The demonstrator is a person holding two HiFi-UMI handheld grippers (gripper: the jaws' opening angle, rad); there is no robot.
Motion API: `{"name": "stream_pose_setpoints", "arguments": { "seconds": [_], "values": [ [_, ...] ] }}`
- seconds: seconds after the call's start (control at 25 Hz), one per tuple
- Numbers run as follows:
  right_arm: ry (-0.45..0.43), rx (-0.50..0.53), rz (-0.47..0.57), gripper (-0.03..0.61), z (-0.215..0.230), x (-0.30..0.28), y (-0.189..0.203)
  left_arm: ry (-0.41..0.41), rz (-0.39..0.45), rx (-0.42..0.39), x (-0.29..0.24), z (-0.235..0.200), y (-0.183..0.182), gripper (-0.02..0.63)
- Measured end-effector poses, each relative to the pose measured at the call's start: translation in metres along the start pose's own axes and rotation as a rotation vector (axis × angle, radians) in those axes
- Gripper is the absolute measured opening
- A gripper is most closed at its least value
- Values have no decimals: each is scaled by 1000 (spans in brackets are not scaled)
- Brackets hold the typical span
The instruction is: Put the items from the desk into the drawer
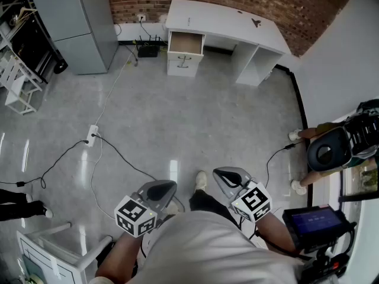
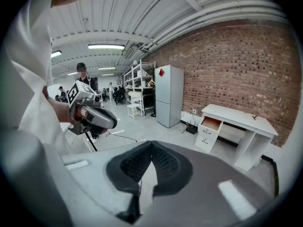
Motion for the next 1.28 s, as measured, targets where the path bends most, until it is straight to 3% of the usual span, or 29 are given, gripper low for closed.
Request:
{"name": "stream_pose_setpoints", "arguments": {
  "seconds": [0.2, 0.4, 0.6, 0.72, 0.92, 1.28],
  "values": [
    [23, -21, -6, 2, 13, -4, 2, 13, -25, -19, -9, -7, -5, 8],
    [-29, -49, 27, 2, 96, -46, -17, -33, -81, -10, -74, -48, -47, 8],
    [-46, -76, 59, 2, 130, -61, -25, -33, -93, -34, -102, -63, -69, 8],
    [-71, -60, 68, 2, 187, -76, -26, -57, -106, -40, -149, -88, -104, 8],
    [-46, -69, 89, 20, 271, -92, -25, -102, -149, -68, -217, -125, -149, 8],
    [34, -137, 87, 40, 335, -112, -18, -29, -179, -79, -283, -170, -187, 25]
  ]
}}
Point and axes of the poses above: the fingertips, and each gripper's own axes: x backward along the fingers, z to its right, y out of its underside, the point moved 7 cm from there along x, backward along the fingers, and after that the axes turned 14 degrees about y, right-handed, at the moved point
